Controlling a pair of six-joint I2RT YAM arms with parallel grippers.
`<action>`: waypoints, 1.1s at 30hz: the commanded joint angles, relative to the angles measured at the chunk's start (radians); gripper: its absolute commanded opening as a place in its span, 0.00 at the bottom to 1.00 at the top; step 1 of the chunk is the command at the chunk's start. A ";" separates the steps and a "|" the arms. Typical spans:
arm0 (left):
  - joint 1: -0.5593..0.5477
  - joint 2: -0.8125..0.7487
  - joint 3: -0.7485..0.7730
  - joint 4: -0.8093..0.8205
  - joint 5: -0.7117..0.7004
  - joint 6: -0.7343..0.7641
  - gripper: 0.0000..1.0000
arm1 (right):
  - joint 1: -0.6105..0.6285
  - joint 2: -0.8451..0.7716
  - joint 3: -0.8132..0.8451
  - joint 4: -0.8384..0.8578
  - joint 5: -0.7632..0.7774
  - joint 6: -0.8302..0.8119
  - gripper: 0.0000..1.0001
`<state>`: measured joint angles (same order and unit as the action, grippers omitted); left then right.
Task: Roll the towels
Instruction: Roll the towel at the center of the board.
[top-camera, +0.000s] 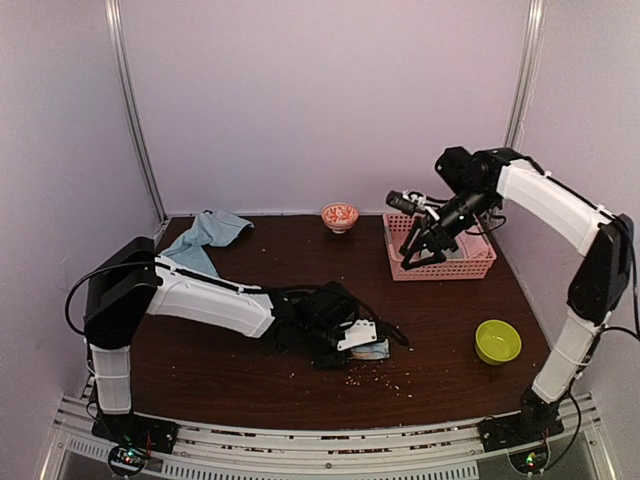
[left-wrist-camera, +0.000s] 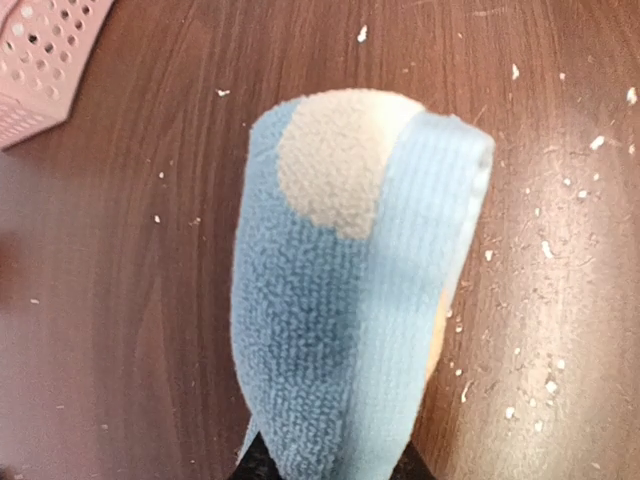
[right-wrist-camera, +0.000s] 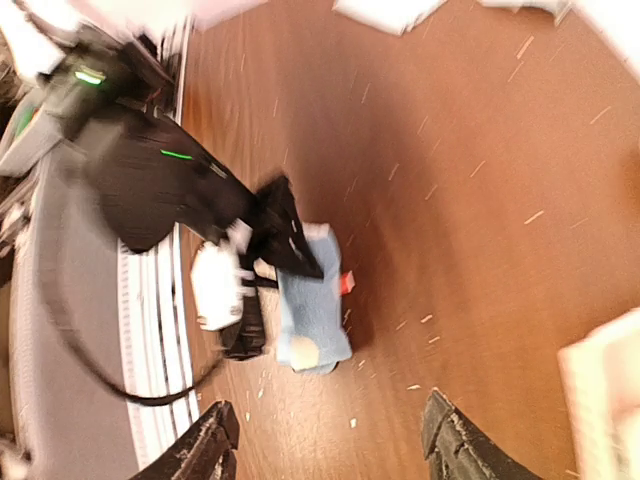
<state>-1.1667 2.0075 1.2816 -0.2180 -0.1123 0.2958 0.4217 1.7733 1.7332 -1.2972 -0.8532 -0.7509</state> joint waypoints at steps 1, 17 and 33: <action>0.107 0.042 0.094 -0.195 0.314 -0.106 0.08 | -0.013 -0.205 0.011 0.072 -0.018 0.092 0.64; 0.300 0.236 0.320 -0.372 0.662 -0.218 0.02 | 0.526 -0.364 -0.436 0.393 0.651 -0.012 0.52; 0.309 0.243 0.307 -0.377 0.694 -0.207 0.01 | 0.631 -0.136 -0.698 0.972 1.046 -0.058 0.66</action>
<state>-0.8589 2.2063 1.6043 -0.5293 0.5728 0.0872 1.0409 1.6001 1.0416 -0.4870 0.0959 -0.7750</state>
